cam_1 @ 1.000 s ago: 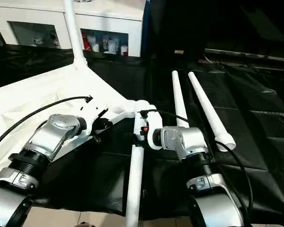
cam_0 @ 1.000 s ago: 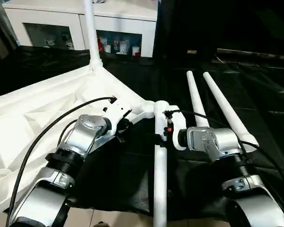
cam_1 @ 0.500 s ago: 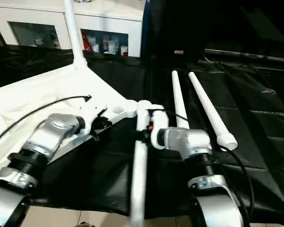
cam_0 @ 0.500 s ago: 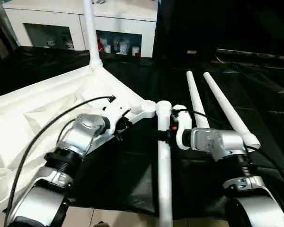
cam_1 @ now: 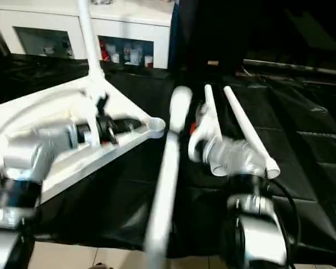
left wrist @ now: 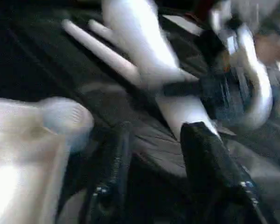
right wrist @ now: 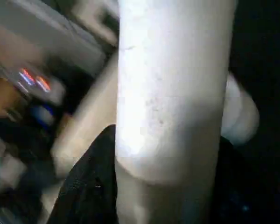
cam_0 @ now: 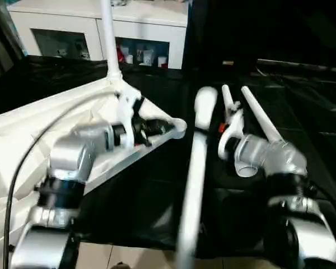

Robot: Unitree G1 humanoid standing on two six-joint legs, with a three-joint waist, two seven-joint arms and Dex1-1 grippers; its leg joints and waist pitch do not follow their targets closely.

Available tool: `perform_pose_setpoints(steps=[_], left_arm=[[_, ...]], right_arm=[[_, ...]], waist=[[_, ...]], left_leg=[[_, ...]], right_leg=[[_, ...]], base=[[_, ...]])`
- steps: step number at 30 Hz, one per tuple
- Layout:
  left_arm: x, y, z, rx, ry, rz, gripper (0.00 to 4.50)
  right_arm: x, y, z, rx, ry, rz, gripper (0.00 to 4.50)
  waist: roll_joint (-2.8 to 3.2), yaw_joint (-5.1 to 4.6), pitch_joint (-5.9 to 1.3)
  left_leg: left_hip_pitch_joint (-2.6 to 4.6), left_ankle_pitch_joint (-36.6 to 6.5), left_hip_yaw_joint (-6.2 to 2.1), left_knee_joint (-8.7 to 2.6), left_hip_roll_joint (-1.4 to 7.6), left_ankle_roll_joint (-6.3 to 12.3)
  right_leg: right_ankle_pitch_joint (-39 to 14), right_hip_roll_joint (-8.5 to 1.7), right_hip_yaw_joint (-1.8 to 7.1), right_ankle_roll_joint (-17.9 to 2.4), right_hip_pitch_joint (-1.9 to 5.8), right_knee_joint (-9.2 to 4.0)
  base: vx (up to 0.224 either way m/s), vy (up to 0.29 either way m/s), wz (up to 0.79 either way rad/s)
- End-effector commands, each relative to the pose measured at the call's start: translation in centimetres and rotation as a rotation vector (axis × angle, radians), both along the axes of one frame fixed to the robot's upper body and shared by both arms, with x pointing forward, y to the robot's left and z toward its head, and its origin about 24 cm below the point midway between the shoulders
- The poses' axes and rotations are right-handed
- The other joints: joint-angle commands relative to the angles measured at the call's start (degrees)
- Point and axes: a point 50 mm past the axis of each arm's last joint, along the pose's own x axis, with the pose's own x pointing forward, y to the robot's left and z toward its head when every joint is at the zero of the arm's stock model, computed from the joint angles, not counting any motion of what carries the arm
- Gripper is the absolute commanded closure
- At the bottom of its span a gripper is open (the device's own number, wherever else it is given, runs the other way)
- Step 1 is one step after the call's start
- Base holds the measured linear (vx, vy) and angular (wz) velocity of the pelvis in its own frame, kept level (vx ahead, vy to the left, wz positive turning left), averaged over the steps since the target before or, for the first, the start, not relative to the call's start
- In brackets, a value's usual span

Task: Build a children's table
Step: Insert table leg to table base

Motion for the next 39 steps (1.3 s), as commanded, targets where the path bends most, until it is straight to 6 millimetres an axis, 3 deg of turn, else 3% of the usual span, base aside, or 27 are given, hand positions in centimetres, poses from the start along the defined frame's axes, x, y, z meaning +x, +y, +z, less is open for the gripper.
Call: perform_pose_setpoints(steps=[1, 7, 9, 10, 13, 14, 17, 22, 26, 27, 30, 39], left_arm=[[-0.5, -0.6, 0.4, -0.048, 0.025, -0.035, 2.21], [-1.5, -1.9, -0.3, -0.097, 0.093, -0.093, 1.85], [-1.9, -2.4, -0.7, -0.102, 0.113, -0.111, 1.67], [-2.2, -2.9, -0.7, -0.130, 0.130, -0.131, 1.63], [-2.8, -3.7, -0.1, -0.222, 0.160, -0.171, 1.30], [-3.0, -3.9, 0.3, -0.263, 0.173, -0.194, 1.30], [-3.2, -4.0, 0.4, -0.275, 0.184, -0.210, 1.09], [-3.8, -4.0, -0.8, -0.159, 0.186, -0.230, 0.81], [-3.9, -3.6, -1.0, -0.129, 0.187, -0.233, 1.13], [-4.1, -3.3, -1.2, -0.106, 0.189, -0.234, 1.13], [-4.3, -2.8, -1.5, -0.082, 0.193, -0.225, 1.56], [-5.4, -1.0, -1.8, -0.083, 0.195, -0.239, 2.15]], right_arm=[[0.7, -0.8, 1.4, 0.098, -0.022, -0.063, 2.64], [1.5, -1.3, 3.1, 0.180, -0.050, -0.114, 2.65], [1.7, -1.5, 3.7, 0.198, -0.061, -0.130, 2.65], [1.9, -1.6, 4.0, 0.198, -0.070, -0.141, 2.65], [2.1, -1.7, 4.2, 0.187, -0.083, -0.156, 2.66], [2.3, -1.6, 4.3, 0.186, -0.083, -0.162, 2.66], [2.4, -1.6, 4.4, 0.191, -0.081, -0.169, 2.66], [2.8, -1.9, 4.6, 0.218, -0.071, -0.207, 2.66], [3.0, -2.4, 4.7, 0.226, -0.065, -0.239, 2.66], [3.2, -2.8, 4.9, 0.240, -0.065, -0.260, 2.66], [3.4, -3.5, 5.2, 0.255, -0.069, -0.296, 2.66], [3.8, -4.5, 5.5, 0.261, -0.070, -0.346, 2.66]], waist=[[0.90, 0.18, -4.26], [1.26, 0.48, -4.36], [1.09, 0.57, -4.31], [1.56, 0.84, -4.35], [1.39, 0.91, -4.32], [1.70, 0.95, -4.32], [1.48, 0.81, -4.30], [1.74, 0.90, -4.28], [1.83, 0.92, -4.33], [1.61, 0.89, -4.31], [1.69, 0.88, -4.36], [1.35, 0.53, -4.20]], left_leg=[[1.04, -6.8, 0.07, -3.25, 1.07, -1.57], [0.92, -6.1, -0.05, -3.19, 1.04, -1.83], [0.83, -6.4, 0.02, -3.15, 0.99, -1.63], [0.85, -6.1, 0.02, -3.03, 0.93, -1.50], [0.70, -5.7, 0.14, -2.95, 0.89, -1.42], [0.66, -5.6, 0.01, -2.94, 0.89, -1.32], [0.63, -5.8, 0.03, -2.95, 0.85, -1.05], [0.67, -6.0, -0.01, -3.01, 0.85, -1.10], [0.62, -5.8, -0.03, -2.98, 0.90, -1.35], [0.62, -5.8, 0.00, -3.02, 0.87, -1.32], [0.67, -6.2, 0.01, -2.97, 0.89, -1.49], [0.44, -5.8, 0.16, -2.85, 0.64, -0.60]], right_leg=[[1.7, -3.80, 3.15, -12.5, 3.68, -3.49], [2.8, -3.72, 3.03, -12.0, 3.78, -3.47], [2.3, -3.68, 3.04, -12.1, 3.82, -3.50], [1.7, -3.70, 3.04, -11.7, 3.70, -3.49], [2.2, -3.61, 3.05, -11.8, 3.81, -3.45], [2.4, -3.59, 3.00, -11.8, 3.80, -3.49], [1.9, -3.53, 2.96, -11.4, 3.84, -3.54], [0.5, -3.47, 2.90, -10.5, 3.70, -3.69], [1.0, -3.49, 2.86, -10.4, 3.68, -3.54], [0.9, -3.43, 2.85, -10.3, 3.70, -3.62], [0.5, -3.52, 2.84, -10.5, 3.64, -3.49], [0.1, -3.33, 2.78, -10.8, 3.65, -3.45]], base=[[0.000, 0.000, 0.00], [0.000, 0.000, 0.00], [0.000, 0.000, 0.00], [0.000, 0.000, 0.00], [0.000, 0.000, 0.00], [0.000, 0.000, 0.00], [0.000, 0.000, 0.00], [0.000, 0.000, 0.00], [0.000, 0.000, 0.00], [0.000, 0.000, 0.00], [0.000, 0.000, 0.00], [0.000, 0.000, 0.00]])
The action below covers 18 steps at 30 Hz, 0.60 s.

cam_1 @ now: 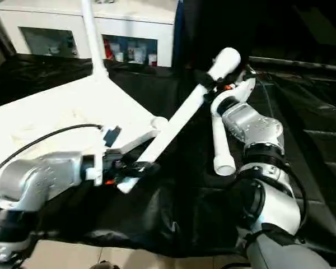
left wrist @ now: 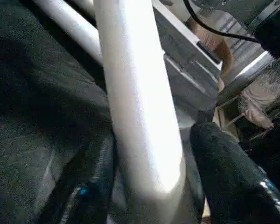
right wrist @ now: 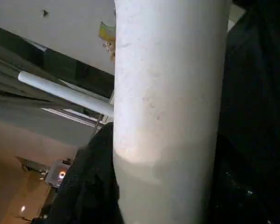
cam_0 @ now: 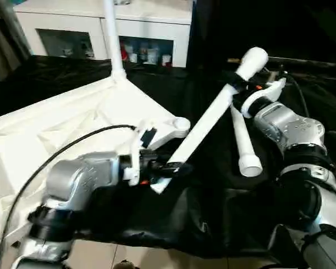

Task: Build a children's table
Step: Insert table leg to table base

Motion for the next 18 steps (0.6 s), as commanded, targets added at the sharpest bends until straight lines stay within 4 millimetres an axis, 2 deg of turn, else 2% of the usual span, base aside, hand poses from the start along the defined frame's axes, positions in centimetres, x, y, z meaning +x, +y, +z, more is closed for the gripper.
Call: perform_pose_setpoints(steps=[1, 9, 10, 12, 16, 17, 18], left_arm=[[-0.3, 0.1, 0.2, -0.027, 0.000, -0.015, 2.27], [-0.2, 0.3, 0.2, -0.043, 0.006, 0.009, 2.77], [-0.2, 0.3, 0.2, -0.045, 0.007, 0.015, 2.79], [-0.1, 0.4, 0.3, -0.050, 0.009, 0.022, 2.83], [0.2, 0.6, 0.7, -0.058, -0.004, 0.038, 2.89], [0.4, 0.8, 0.9, -0.056, -0.016, 0.045, 2.89], [0.8, 1.2, 1.3, -0.049, -0.035, 0.060, 2.90]], right_arm=[[0.4, -0.4, 1.3, 0.008, -0.035, -0.028, 2.66], [0.6, 0.1, 1.2, 0.007, -0.030, -0.019, 2.66], [0.6, 0.1, 1.2, 0.007, -0.029, -0.019, 2.66], [0.6, 0.1, 1.2, 0.007, -0.028, -0.020, 2.66], [0.7, -0.1, 1.3, -0.012, -0.040, -0.032, 2.66], [0.7, -0.1, 1.5, 0.002, -0.054, -0.030, 2.10], [0.7, -0.2, 1.5, 0.014, -0.062, -0.025, 1.96]], waist=[[-0.03, -0.13, -4.50], [0.13, 0.14, -4.56], [-0.37, 0.06, -4.49], [-0.10, 0.16, -4.54], [-0.07, 0.16, -4.57], [0.01, 0.16, -4.58], [0.12, 0.16, -4.59]], left_leg=[[0.76, -5.8, 0.21, -3.04, 0.67, -0.51], [0.77, -5.5, 0.17, -2.98, 0.73, -0.44], [0.72, -5.5, 0.23, -3.02, 0.74, -0.36], [0.74, -5.1, 0.18, -2.97, 0.75, -0.25], [0.74, -4.9, 0.21, -2.91, 0.70, -0.05], [0.69, -4.9, 0.21, -2.88, 0.66, 0.04], [0.72, -5.0, 0.19, -2.89, 0.68, 0.05]], right_leg=[[-0.5, -3.39, 2.90, -10.8, 3.71, -3.54], [-0.7, -3.37, 2.92, -10.6, 3.62, -3.40], [-0.7, -3.32, 2.92, -10.5, 3.64, -3.48], [-0.6, -3.40, 2.92, -10.5, 3.62, -3.34], [-0.4, -3.40, 2.93, -10.6, 3.62, -3.33], [-0.4, -3.38, 2.91, -10.6, 3.64, -3.33], [-0.4, -3.34, 2.90, -10.4, 3.63, -3.36]], base=[[0.000, 0.000, 0.00], [0.000, 0.000, 0.00], [0.000, 0.000, 0.00], [0.000, 0.000, 0.00], [0.000, 0.000, 0.00], [0.000, 0.000, 0.00], [0.000, 0.000, 0.00]])
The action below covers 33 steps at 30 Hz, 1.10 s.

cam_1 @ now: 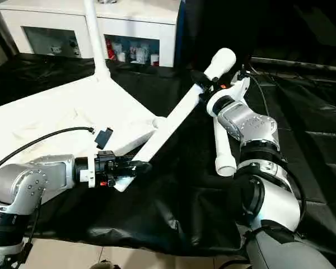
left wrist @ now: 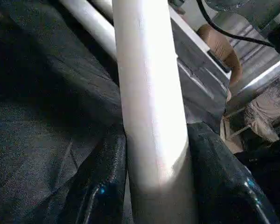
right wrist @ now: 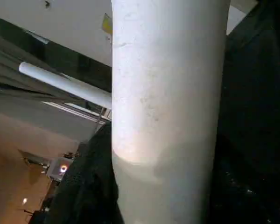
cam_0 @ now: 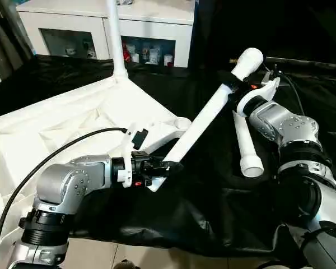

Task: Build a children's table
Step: Insert table leg to table base

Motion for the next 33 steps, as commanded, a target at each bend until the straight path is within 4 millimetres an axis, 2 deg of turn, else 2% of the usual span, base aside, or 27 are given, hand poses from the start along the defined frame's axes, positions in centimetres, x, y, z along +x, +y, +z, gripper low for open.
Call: perform_pose_setpoints(steps=[1, 3, 4, 6, 8, 9, 13, 14, 17, 20, 21, 23, 25, 26, 28, 29, 30, 31, 33], left_arm=[[0.6, 0.3, 1.8, -0.038, -0.074, -0.003, 2.91], [1.0, 0.8, 2.2, -0.028, -0.095, 0.015, 2.91], [1.3, 1.3, 2.6, -0.021, -0.113, 0.030, 2.96], [1.6, 1.7, 3.0, -0.017, -0.124, 0.042, 3.00], [1.8, 2.3, 3.3, -0.001, -0.137, 0.051, 3.02], [1.9, 2.7, 3.4, 0.014, -0.147, 0.059, 3.03], [2.2, 3.6, 3.7, 0.031, -0.158, 0.079, 3.04], [2.4, 3.8, 3.8, 0.035, -0.163, 0.086, 3.04], [2.6, 4.2, 4.0, 0.037, -0.171, 0.092, 3.04], [2.7, 4.4, 4.3, 0.040, -0.183, 0.089, 3.04], [2.7, 4.5, 4.3, 0.045, -0.187, 0.088, 3.04], [2.8, 4.6, 4.3, 0.056, -0.194, 0.090, 3.04], [3.0, 4.7, 4.5, 0.055, -0.200, 0.095, 3.04], [3.0, 4.7, 4.5, 0.055, -0.200, 0.095, 3.04], [3.0, 4.7, 4.5, 0.058, -0.201, 0.092, 3.04], [3.1, 4.6, 4.5, 0.060, -0.201, 0.090, 3.04], [3.1, 4.6, 4.5, 0.060, -0.201, 0.090, 3.04], [3.1, 4.5, 4.4, 0.062, -0.201, 0.084, 3.04], [3.1, 4.5, 4.4, 0.061, -0.200, 0.082, 3.04]], right_arm=[[0.2, -0.9, 1.1, 0.013, -0.038, -0.032, 1.95], [0.2, -1.0, 1.0, 0.016, -0.035, -0.035, 1.89], [0.1, -1.2, 0.9, 0.026, -0.027, -0.042, 1.64], [0.1, -1.3, 0.8, 0.032, -0.025, -0.042, 1.51], [-0.1, -1.4, 0.7, 0.034, -0.037, -0.026, 1.42], [-0.4, -1.6, 0.8, 0.026, -0.066, -0.011, 1.29], [-0.8, -1.9, 1.1, -0.064, -0.135, 0.018, 0.98], [-0.9, -2.1, 1.0, -0.122, -0.160, 0.029, 0.87], [-1.1, -2.3, 1.1, -0.195, -0.184, 0.042, 0.58], [-1.2, -2.6, 1.4, -0.215, -0.219, 0.049, 0.30], [-1.4, -2.6, 1.7, -0.271, -0.262, 0.056, 0.20], [-1.7, -2.4, 2.1, -0.542, -0.381, 0.100, 0.11], [-2.1, -1.9, 2.6, -1.026, -0.594, 0.110, 0.02], [-2.1, -1.9, 2.6, -1.026, -0.594, 0.110, 0.00], [-2.5, -1.3, 3.4, -1.313, -0.784, 0.136, 0.00], [-2.8, -0.9, 3.8, -1.461, -0.902, 0.157, 0.00], [-2.8, -0.9, 3.8, -1.461, -0.902, 0.157, 0.00], [-3.3, -0.5, 4.5, -1.617, -1.062, 0.168, 0.00], [-3.4, -0.5, 4.8, -1.661, -1.103, 0.151, 0.00]], waist=[[0.10, -0.17, -4.62], [0.16, -0.13, -4.61], [0.24, -0.15, -4.63], [0.23, -0.14, -4.67], [0.16, -0.13, -4.66], [-0.09, -0.15, -4.69], [-0.18, 0.09, -4.73], [-0.36, 0.12, -4.73], [-0.31, 0.12, -4.68], [-0.50, 0.11, -4.63], [-0.44, 0.12, -4.63], [-0.64, 0.18, -4.64], [-0.57, 0.45, -4.54], [-0.70, 0.31, -4.45], [-0.66, 0.13, -4.37], [-0.60, 0.23, -4.40], [-0.71, 0.16, -4.34], [-0.84, 0.17, -4.37], [-0.93, -0.07, -4.28]], left_leg=[[0.82, -5.0, 0.16, -2.99, 0.66, 0.04], [0.85, -4.9, 0.14, -2.98, 0.67, -0.01], [0.84, -5.0, 0.11, -2.98, 0.65, -0.13], [0.89, -5.1, 0.11, -2.97, 0.63, -0.14], [0.83, -4.7, 0.07, -2.98, 0.63, -0.05], [0.82, -4.3, 0.12, -2.97, 0.67, 0.01], [0.76, -2.8, 0.12, -2.89, 0.64, 0.49], [0.72, -2.7, 0.16, -2.84, 0.59, 0.47], [0.74, -3.2, 0.16, -2.89, 0.67, -0.05], [0.81, -4.2, 0.18, -2.93, 0.71, 0.00], [0.83, -4.2, 0.19, -2.92, 0.74, 0.05], [0.66, -3.1, 0.19, -2.79, 0.74, 0.20], [0.61, -3.2, 0.16, -2.73, 0.80, -0.51], [0.69, -3.9, 0.34, -2.69, 0.64, -0.89], [0.71, -4.8, 0.28, -2.75, 0.60, -0.57], [0.71, -5.4, 0.26, -2.63, 0.78, -0.61], [0.64, -5.5, 0.24, -2.60, 0.78, -0.62], [0.64, -5.3, 0.22, -2.59, 0.75, -0.21], [0.63, -5.2, 0.28, -2.51, 0.57, 0.68]], right_leg=[[-0.3, -3.28, 2.90, -10.4, 3.63, -3.33], [0.0, -3.28, 2.90, -10.5, 3.60, -3.34], [0.1, -3.26, 2.88, -10.6, 3.60, -3.28], [0.2, -3.26, 2.87, -10.7, 3.61, -3.24], [0.5, -3.30, 2.86, -10.9, 3.69, -3.20], [1.0, -3.29, 2.86, -11.0, 3.68, -3.14], [1.7, -3.33, 2.91, -10.5, 3.81, -3.03], [1.3, -3.33, 2.88, -10.4, 3.86, -3.09], [0.0, -3.47, 2.95, -10.4, 3.84, -3.16], [-1.6, -3.59, 2.96, -10.7, 3.79, -3.26], [-1.7, -3.60, 2.98, -10.8, 3.73, -3.28], [-0.5, -3.54, 2.98, -9.9, 3.82, -3.11], [-1.2, -3.76, 2.91, -9.0, 3.67, -3.18], [-2.7, -3.71, 3.02, -8.8, 3.63, -3.43], [-4.3, -3.68, 3.11, -9.1, 3.72, -3.50], [-5.1, -3.79, 3.02, -9.2, 3.52, -3.56], [-5.1, -3.74, 3.02, -9.2, 3.56, -3.51], [-4.9, -3.73, 3.09, -9.3, 3.66, -3.45], [-4.4, -3.47, 3.20, -9.6, 3.73, -3.40]], base=[[0.000, 0.000, 0.00], [0.000, 0.000, 0.00], [0.000, 0.000, 0.00], [0.000, 0.000, 0.00], [0.000, 0.000, 0.00], [0.000, 0.000, 0.00], [0.000, 0.000, 0.00], [0.000, 0.000, 0.00], [0.000, 0.000, 0.00], [0.000, 0.000, 0.00], [0.000, 0.000, 0.00], [0.000, 0.000, 0.00], [0.000, 0.000, 0.00], [0.000, 0.000, 0.00], [0.000, 0.000, 0.00], [0.000, 0.000, 0.00], [0.000, 0.000, 0.00], [0.000, 0.000, 0.00], [0.000, 0.000, 0.00]])
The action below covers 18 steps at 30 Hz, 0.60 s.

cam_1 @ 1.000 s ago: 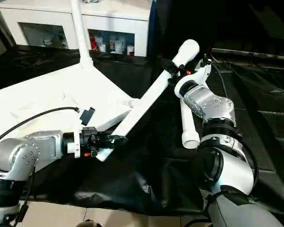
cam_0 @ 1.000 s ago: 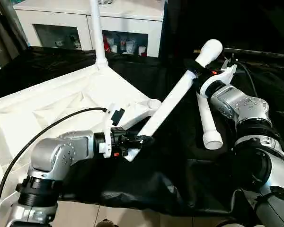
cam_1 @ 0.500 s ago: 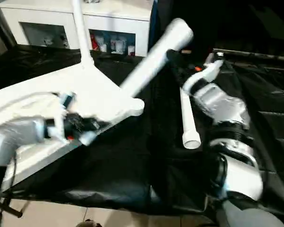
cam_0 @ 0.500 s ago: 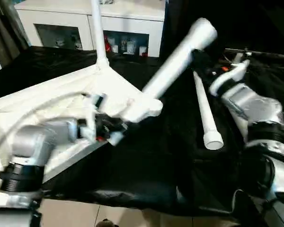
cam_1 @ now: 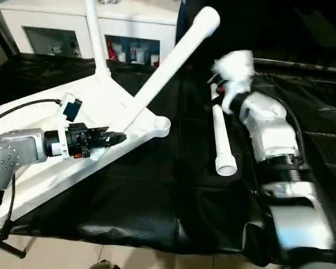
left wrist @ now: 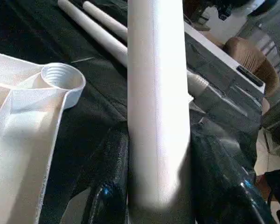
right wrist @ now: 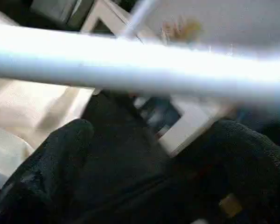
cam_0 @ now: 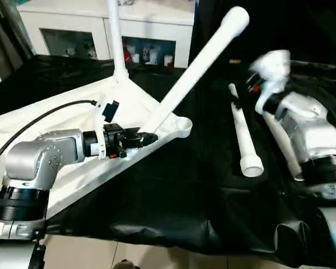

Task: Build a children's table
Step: Insert table leg to table base

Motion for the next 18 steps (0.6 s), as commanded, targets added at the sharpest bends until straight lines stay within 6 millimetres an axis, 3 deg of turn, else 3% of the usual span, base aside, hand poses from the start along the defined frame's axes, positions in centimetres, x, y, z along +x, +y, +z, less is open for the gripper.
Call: perform_pose_setpoints(steps=[1, 3, 4, 6, 13, 18], left_arm=[[0.2, -0.2, 0.6, 0.008, -0.031, -0.018, 3.04], [0.2, -0.3, 0.6, 0.007, -0.027, -0.025, 3.04], [0.1, -0.4, 0.4, 0.012, -0.023, -0.027, 3.04], [0.1, -0.4, 0.4, 0.013, -0.021, -0.028, 3.04], [-0.5, -0.5, 0.1, 0.032, -0.010, -0.074, 3.04], [-1.5, -0.8, 0.1, 0.053, 0.012, -0.178, 3.04]], right_arm=[[-0.3, 0.5, 0.8, -0.135, -0.148, 0.020, 0.00], [-0.2, 0.5, 1.2, -0.209, -0.242, -0.007, 0.00], [-0.3, 0.6, 1.5, -0.312, -0.376, -0.036, 0.00], [-0.2, 0.4, 1.5, -0.374, -0.443, -0.057, 0.00], [0.8, -0.5, 0.6, -0.529, -0.526, -0.137, 0.00], [1.1, -0.4, -0.1, -0.635, -0.555, -0.113, 0.00]], waist=[[-0.44, -0.09, -4.34], [-0.55, -0.23, -4.27], [-0.82, -0.32, -4.24], [-0.86, -0.36, -4.10], [-1.08, -0.92, -3.83], [-1.13, -1.66, -3.88]], left_leg=[[0.78, -4.9, 0.22, -2.81, 0.68, 0.78], [0.87, -4.6, 0.25, -2.80, 0.63, 0.81], [0.86, -5.4, 0.30, -2.74, 0.52, 1.16], [1.02, -6.2, 0.41, -2.70, 0.46, 0.22], [0.92, -10.6, 0.24, -2.64, 0.35, -1.18], [0.78, -9.9, 0.22, -2.53, 0.35, -0.94]], right_leg=[[-4.3, -3.46, 3.11, -10.0, 3.51, -3.50], [-4.0, -3.27, 3.09, -10.6, 3.43, -3.42], [-4.4, -3.18, 3.17, -10.6, 3.58, -3.39], [-6.1, -3.06, 3.15, -10.2, 3.31, -3.50], [-9.0, -2.96, 3.28, -7.9, 3.23, -3.54], [-6.7, -2.62, 3.24, -8.4, 3.23, -3.09]], base=[[0.000, 0.000, 0.00], [0.000, 0.000, 0.00], [0.000, 0.000, 0.00], [0.000, 0.000, 0.00], [0.000, 0.000, 0.00], [0.000, 0.000, 0.00]])
